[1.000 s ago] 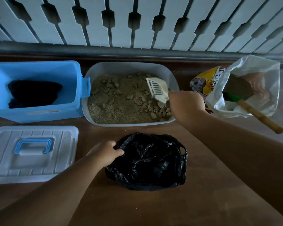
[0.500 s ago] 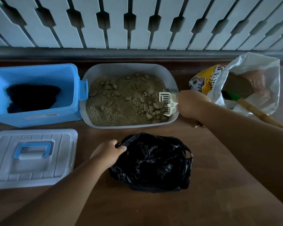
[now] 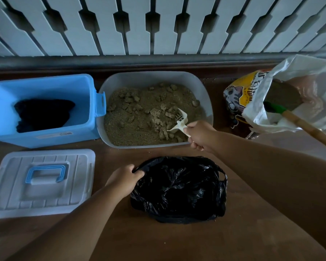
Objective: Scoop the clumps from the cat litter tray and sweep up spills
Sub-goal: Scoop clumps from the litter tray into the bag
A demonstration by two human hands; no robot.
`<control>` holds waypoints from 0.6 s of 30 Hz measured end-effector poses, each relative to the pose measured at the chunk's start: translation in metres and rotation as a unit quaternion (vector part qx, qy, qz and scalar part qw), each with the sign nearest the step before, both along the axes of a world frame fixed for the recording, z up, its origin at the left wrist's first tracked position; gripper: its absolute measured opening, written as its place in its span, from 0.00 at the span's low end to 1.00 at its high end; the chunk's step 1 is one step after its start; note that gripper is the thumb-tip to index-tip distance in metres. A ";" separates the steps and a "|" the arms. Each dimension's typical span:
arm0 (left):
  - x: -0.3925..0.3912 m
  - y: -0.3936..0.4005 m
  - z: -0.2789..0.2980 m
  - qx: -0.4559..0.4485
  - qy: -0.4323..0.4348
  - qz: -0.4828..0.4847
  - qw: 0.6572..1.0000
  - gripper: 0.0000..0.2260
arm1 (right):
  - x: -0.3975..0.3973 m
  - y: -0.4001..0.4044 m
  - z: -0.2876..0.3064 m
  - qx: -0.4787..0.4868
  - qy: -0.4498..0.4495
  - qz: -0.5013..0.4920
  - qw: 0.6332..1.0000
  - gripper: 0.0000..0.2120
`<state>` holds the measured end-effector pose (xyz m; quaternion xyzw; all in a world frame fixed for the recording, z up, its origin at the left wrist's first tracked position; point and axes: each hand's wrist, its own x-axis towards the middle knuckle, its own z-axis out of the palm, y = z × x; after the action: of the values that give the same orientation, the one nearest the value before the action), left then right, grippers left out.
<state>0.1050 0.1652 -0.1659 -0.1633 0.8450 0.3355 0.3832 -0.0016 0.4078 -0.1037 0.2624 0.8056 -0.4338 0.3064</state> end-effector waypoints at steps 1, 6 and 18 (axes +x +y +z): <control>0.000 -0.001 0.001 0.002 -0.013 -0.009 1.000 0.31 | 0.000 0.001 -0.002 -0.021 -0.005 -0.018 1.000 0.16; 0.005 0.000 0.005 0.019 -0.085 -0.073 0.994 0.31 | 0.015 0.021 -0.007 -0.107 0.012 -0.060 0.992 0.18; 0.013 -0.017 0.027 0.050 -0.116 0.069 0.990 0.41 | 0.076 0.047 0.016 -0.157 0.080 0.073 0.982 0.12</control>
<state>0.1180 0.1481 -0.1394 -0.2401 0.7635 0.3819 0.4622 0.0743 0.4546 -0.0874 0.1160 0.7661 -0.5513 0.3094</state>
